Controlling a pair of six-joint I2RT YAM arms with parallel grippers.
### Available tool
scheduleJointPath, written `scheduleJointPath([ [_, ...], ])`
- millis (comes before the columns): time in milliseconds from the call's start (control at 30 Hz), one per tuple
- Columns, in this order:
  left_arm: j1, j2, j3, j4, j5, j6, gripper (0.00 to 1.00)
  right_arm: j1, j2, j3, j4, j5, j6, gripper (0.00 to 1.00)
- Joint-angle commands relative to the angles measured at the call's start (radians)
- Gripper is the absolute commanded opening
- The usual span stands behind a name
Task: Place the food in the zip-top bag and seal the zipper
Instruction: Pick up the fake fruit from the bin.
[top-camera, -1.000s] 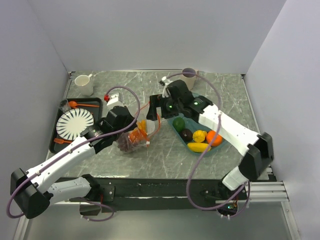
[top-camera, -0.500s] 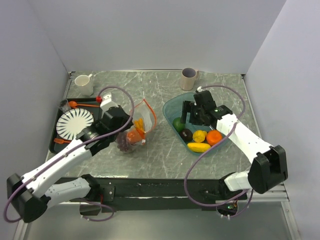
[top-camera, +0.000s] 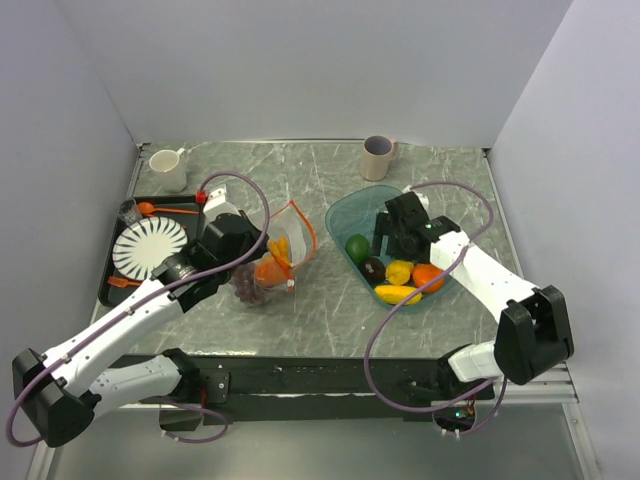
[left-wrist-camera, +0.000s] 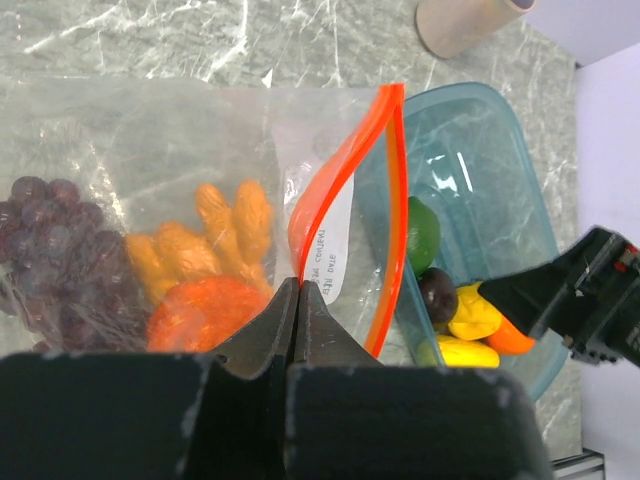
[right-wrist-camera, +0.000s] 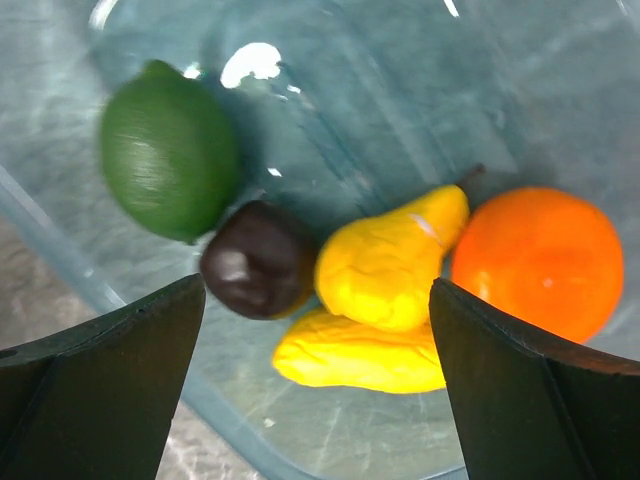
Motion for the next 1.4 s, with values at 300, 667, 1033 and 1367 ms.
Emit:
scheduleJointPath([
  [300,0.004,0.027,0.013,0.036,0.042,0.029,0.01,-0.01,-0.01,-0.103,0.009,0.033,0.034,0.79],
  [667,0.004,0.047,0.013,0.042,0.052,0.021,0.01,-0.025,0.047,-0.111,0.035,-0.023,-0.005,0.57],
  [1033,0.004,0.038,0.008,0.041,0.039,0.027,0.01,-0.042,-0.002,-0.049,0.062,-0.02,-0.016,0.03],
  [1367,0.005,0.071,0.025,0.038,0.059,0.036,0.01,-0.045,-0.009,0.017,0.082,-0.027,-0.037,0.0],
])
